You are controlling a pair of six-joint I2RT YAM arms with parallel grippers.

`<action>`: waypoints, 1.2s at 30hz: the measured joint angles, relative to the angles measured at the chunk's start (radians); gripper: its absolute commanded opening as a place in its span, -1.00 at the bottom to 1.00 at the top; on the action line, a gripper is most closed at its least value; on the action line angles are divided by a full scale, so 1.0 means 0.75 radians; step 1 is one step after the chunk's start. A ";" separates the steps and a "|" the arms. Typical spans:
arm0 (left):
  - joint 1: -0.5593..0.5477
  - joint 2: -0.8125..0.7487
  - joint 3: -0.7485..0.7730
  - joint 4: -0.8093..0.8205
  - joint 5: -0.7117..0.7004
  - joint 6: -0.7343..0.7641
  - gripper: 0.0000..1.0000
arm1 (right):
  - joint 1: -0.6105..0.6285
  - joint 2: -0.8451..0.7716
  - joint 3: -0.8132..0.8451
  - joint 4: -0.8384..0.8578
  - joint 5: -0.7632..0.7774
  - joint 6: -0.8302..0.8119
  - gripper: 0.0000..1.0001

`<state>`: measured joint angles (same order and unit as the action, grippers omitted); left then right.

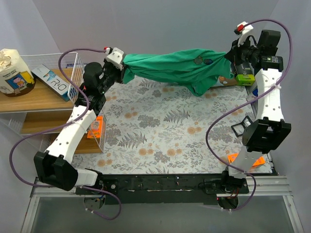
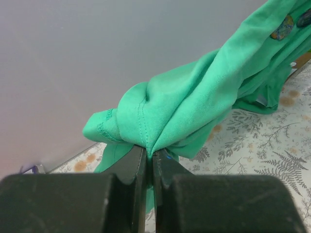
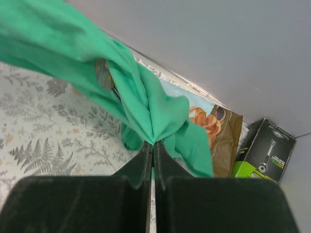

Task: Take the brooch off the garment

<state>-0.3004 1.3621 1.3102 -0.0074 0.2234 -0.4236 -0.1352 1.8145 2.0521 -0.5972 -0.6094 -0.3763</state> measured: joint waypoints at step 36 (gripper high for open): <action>-0.003 0.297 -0.229 -0.481 0.302 -0.219 0.42 | 0.103 0.009 -0.840 0.031 0.343 -0.255 0.33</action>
<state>-0.3027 1.5848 1.1381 -0.3679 0.4496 -0.5880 -0.0578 1.8214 1.4223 -0.5739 -0.3519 -0.5678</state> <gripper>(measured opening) 0.709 0.663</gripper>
